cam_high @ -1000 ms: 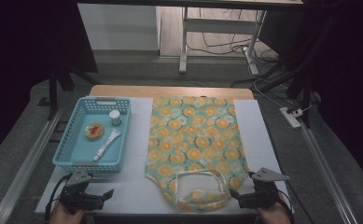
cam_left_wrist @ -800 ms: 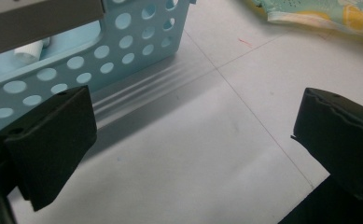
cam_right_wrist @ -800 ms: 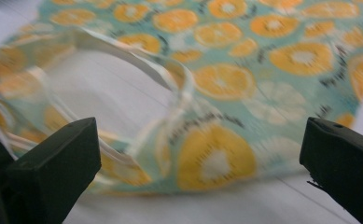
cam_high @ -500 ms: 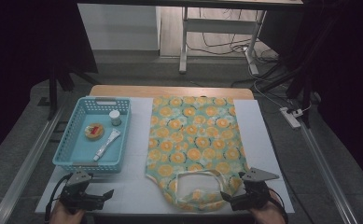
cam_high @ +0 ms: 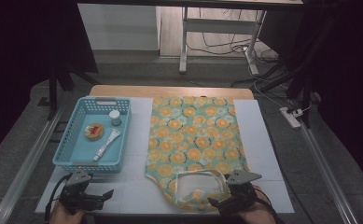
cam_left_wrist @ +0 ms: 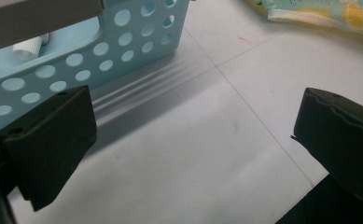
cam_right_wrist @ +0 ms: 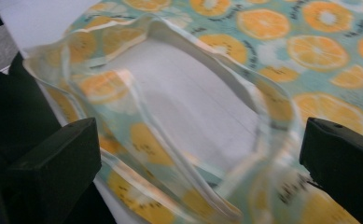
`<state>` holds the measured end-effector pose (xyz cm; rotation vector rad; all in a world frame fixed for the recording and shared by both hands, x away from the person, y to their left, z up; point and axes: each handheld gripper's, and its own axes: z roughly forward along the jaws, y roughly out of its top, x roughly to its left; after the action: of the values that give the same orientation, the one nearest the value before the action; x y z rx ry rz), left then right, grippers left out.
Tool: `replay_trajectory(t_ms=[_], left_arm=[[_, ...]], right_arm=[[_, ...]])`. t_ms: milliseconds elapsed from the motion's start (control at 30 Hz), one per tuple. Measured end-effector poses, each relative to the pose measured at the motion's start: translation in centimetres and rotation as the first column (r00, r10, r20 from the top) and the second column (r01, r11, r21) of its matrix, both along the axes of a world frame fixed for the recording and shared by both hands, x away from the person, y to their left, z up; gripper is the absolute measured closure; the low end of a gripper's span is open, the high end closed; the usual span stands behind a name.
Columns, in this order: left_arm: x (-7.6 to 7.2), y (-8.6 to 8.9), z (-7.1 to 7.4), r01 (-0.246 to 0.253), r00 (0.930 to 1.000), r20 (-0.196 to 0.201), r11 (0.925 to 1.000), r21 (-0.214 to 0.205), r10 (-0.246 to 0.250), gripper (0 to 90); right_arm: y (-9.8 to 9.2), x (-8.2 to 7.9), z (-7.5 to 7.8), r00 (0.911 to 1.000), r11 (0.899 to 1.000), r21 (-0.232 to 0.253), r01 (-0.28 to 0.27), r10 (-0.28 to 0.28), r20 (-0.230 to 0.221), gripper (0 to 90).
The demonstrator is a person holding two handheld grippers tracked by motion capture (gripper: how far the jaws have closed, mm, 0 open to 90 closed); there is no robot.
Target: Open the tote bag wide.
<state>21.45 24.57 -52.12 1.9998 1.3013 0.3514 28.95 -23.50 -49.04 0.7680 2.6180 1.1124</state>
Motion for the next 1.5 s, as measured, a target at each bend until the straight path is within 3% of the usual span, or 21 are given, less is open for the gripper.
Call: replay_trajectory(t_ms=[300,533,700,800,900,1000,1200,1267,1300,1333,1500], left_arm=[[0.0,0.0,0.0,0.0,1.0,-0.001,1.0,-0.003,0.0,0.0],[0.0,0.0,0.0,0.002,1.0,0.0,1.0,-0.004,-0.002,0.0],[0.0,0.1,0.0,0.003,1.0,0.0,1.0,-0.004,-0.003,0.0],[0.0,0.1,0.0,0.003,1.0,0.0,1.0,-0.005,-0.003,0.0],[0.0,0.0,0.0,0.004,1.0,0.0,1.0,-0.005,-0.004,0.0],[0.0,0.1,0.0,0.005,1.0,0.0,1.0,-0.005,-0.005,0.0],[0.0,0.1,0.0,0.007,1.0,-0.001,1.0,-0.006,-0.007,0.0],[0.0,0.1,0.0,0.008,1.0,-0.001,0.9999,-0.007,-0.008,0.0],[0.0,0.1,0.0,0.008,1.0,-0.001,0.9999,-0.007,-0.008,0.0],[0.0,0.0,0.0,0.007,1.0,-0.001,1.0,-0.006,-0.007,0.0],[0.0,0.1,0.0,0.007,1.0,-0.002,1.0,-0.006,-0.007,0.0]], right_arm=[[2.7,-0.5,0.2,0.9969,0.997,0.009,-0.077,0.077,-0.017,0.0],[5.7,-1.1,0.1,0.9872,0.988,0.011,-0.156,0.156,-0.033,0.0],[8.0,-1.5,-0.5,0.9766,0.978,0.005,-0.208,0.208,-0.056,0.0],[8.9,-1.7,-0.8,0.9673,0.97,0.005,-0.243,0.243,-0.073,4.8],[9.8,-2.1,-1.0,0.9603,0.962,-0.015,-0.272,0.27,-0.071,11.8],[10.5,-2.4,-1.1,0.9543,0.954,-0.053,-0.296,0.292,-0.061,25.8],[10.9,-2.4,-1.3,0.9427,0.936,-0.112,-0.333,0.327,-0.066,61.1],[10.8,-2.3,-1.2,0.9401,0.934,-0.112,-0.34,0.334,-0.07,75.7],[10.8,-2.3,-1.2,0.9401,0.934,-0.112,-0.34,0.334,-0.07,75.7],[10.6,-2.2,-1.0,0.938,0.934,-0.099,-0.344,0.337,-0.08,85.8],[10.1,-1.7,0.3,0.9422,0.942,-0.046,-0.332,0.329,-0.063,89.2]])
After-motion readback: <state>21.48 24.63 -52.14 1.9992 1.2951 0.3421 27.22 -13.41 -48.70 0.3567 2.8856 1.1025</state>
